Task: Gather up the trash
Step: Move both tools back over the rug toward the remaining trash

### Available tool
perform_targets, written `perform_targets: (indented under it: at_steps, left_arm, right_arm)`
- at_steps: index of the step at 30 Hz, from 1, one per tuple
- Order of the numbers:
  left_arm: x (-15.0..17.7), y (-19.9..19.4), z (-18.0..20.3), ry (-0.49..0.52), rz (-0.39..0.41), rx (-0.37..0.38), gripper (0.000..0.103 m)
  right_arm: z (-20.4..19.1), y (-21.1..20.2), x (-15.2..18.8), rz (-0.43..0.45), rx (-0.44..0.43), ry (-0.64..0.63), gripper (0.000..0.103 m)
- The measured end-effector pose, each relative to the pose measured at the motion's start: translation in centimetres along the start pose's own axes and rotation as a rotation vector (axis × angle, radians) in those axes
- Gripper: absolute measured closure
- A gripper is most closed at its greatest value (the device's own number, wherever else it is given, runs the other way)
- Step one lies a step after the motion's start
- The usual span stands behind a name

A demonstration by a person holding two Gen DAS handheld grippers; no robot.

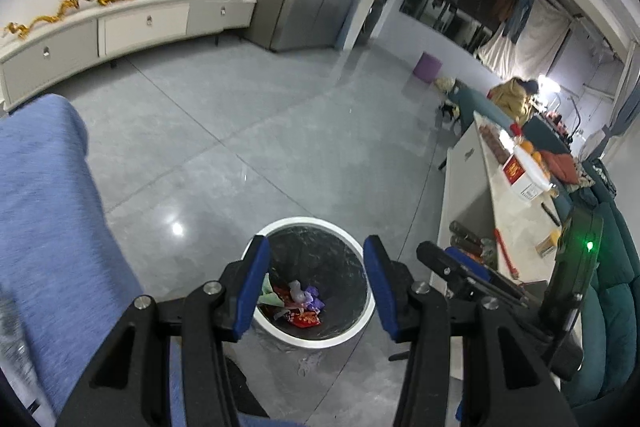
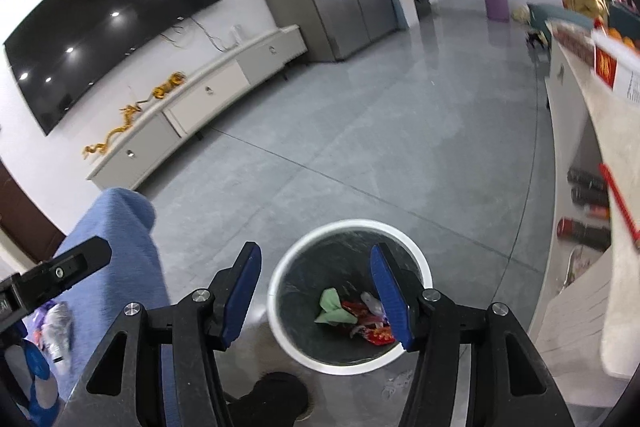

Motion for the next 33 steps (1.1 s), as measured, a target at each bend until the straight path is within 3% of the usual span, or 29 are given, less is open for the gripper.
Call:
perform_targets:
  at_steps: [12,16,23,33]
  left_arm:
    - [1.3,-13.1,-7.4,-0.107,0.194,-0.051,0.056]
    - [2.5,-17.4,-11.1,-0.151,0.231,-0.096,0.039]
    - [5.5,-24.9,-17.9,-0.216,0.323,-0.181,0.038]
    - [13.1,-29.5,-30.5,-0.344,0.328,-0.388,0.038]
  right_arm:
    - [-9.9,-6.4,-1.6,0.093,-0.084,-0.144,0.043]
    - [-13.6,-8.3,-1.2,0.113,-0.134,-0.182,0.042]
    - [-20.4,-11.7,-0.5,0.153,-0.219,-0.264,0.037]
    - [-28.9,-8.6,2.7,0.079,-0.362,-0.349,0.036]
Point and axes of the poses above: each gripper's, at about its wrist camera, not at the fingertips, and y roughly the way its jaws point, z to its right, x to its underside, the point moved 10 cm from there along y, roughly the way its jaws point, and after that the axes turned 15 degrees about -x, right-handed, at the moved point
